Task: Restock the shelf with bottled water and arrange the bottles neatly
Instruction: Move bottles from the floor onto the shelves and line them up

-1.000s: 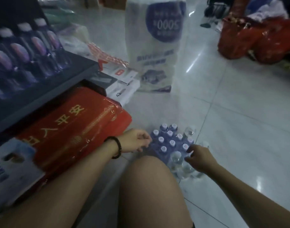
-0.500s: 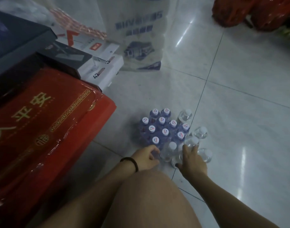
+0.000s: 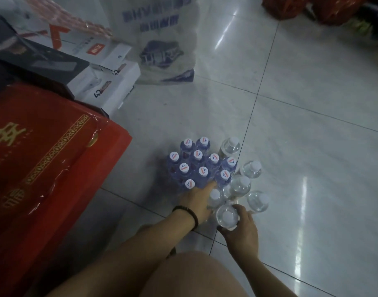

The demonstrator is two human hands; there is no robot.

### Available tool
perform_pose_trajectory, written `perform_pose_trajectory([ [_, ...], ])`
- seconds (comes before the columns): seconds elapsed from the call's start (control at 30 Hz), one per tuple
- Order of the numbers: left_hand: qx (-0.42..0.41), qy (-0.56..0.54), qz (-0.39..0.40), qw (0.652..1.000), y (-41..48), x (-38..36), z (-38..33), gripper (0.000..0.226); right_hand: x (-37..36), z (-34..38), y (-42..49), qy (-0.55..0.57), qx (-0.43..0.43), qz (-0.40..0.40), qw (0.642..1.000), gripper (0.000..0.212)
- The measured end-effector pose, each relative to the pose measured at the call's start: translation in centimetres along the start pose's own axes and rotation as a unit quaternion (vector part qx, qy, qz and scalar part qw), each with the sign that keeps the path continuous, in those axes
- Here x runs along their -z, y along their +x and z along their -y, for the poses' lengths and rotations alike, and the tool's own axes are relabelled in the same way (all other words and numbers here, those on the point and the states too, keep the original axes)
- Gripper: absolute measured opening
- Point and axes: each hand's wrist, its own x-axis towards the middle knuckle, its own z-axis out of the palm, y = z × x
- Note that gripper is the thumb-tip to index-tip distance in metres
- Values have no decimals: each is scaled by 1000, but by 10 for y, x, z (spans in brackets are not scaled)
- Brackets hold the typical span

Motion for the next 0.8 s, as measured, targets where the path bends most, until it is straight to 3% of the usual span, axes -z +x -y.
perform_pose_trajectory([
  [0.17, -33, 118, -51, 991, -6, -24, 14, 64, -9, -6, 2, 4, -12, -6, 1000, 88],
  [0.33, -28, 92, -64, 993, -5, -26, 24, 53, -1, -3, 5, 6, 6, 14, 1000, 79],
  [0.43, 22, -79, -93, 992, -29, -13, 24, 63, 19, 11, -4, 49, 35, 14, 998, 67],
  [0.57, 39, -261, -169, 949, -72, 26, 26, 67, 50, 51, -24, 181, 63, 23, 981, 65],
  [0.67, 72, -414, -171, 891, -104, 74, 21, 66, 75, 99, -34, 298, 99, 56, 948, 51],
  [0.8, 80, -567, -200, 795, -143, 141, 2, 45, 101, 180, -55, 397, 153, 154, 892, 36],
])
